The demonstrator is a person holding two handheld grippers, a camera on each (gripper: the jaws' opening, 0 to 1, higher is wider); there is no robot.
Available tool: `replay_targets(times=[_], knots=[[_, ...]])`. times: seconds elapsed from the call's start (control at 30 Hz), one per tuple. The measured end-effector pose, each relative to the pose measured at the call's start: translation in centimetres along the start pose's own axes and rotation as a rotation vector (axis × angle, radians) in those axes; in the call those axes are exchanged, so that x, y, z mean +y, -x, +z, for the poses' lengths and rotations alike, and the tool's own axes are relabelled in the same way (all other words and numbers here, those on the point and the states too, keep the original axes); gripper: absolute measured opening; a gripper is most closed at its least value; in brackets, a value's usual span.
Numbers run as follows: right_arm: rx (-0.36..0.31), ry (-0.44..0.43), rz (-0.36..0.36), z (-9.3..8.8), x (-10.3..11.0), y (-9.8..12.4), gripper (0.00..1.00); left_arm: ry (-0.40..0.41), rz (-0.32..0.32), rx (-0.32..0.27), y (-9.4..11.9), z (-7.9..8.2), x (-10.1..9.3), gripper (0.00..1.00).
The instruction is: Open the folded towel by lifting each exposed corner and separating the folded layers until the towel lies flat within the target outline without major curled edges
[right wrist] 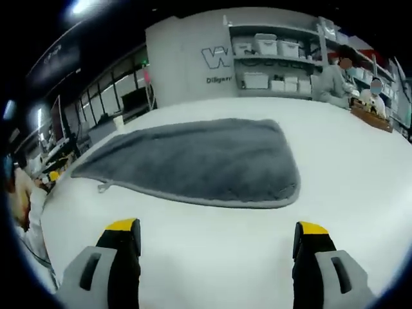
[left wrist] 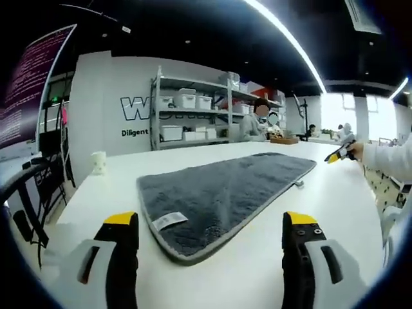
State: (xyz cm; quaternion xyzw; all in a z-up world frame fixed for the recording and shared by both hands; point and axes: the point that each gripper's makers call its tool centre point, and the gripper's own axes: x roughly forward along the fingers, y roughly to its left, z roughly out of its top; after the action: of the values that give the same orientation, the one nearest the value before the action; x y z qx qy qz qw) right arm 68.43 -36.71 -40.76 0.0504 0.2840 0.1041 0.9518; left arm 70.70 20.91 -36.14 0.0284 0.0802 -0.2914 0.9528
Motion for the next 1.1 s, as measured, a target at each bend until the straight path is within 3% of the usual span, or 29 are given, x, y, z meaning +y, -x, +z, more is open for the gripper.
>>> replay_targets(times=[0.4,0.7,0.87,1.0,1.1], knots=[[-0.02,-0.073,-0.027,1.0,-2.1,-2.6,0.96,0.001,-0.062,0.011,-0.1,-0.1,-1.4,0.99],[-0.081,-0.081,-0.094,2.2,-4.1,-3.8,0.81,-0.005,-0.056,0.022,-0.1,-0.4,-1.3,0.99],[-0.099,-0.051,-0.167,2.2,-5.7,-3.8,0.59,0.001,-0.064,0.016,-0.1,-0.2,-1.4,0.98],[-0.13,-0.043,-0.285,2.0,-8.3,-3.2,0.26,-0.001,-0.059,0.017,-0.1,-0.2,-1.2,0.96],[-0.13,-0.023,-0.279,1.9,-8.1,-3.3,0.23,0.0,-0.061,0.017,-0.1,-0.2,-1.2,0.96]])
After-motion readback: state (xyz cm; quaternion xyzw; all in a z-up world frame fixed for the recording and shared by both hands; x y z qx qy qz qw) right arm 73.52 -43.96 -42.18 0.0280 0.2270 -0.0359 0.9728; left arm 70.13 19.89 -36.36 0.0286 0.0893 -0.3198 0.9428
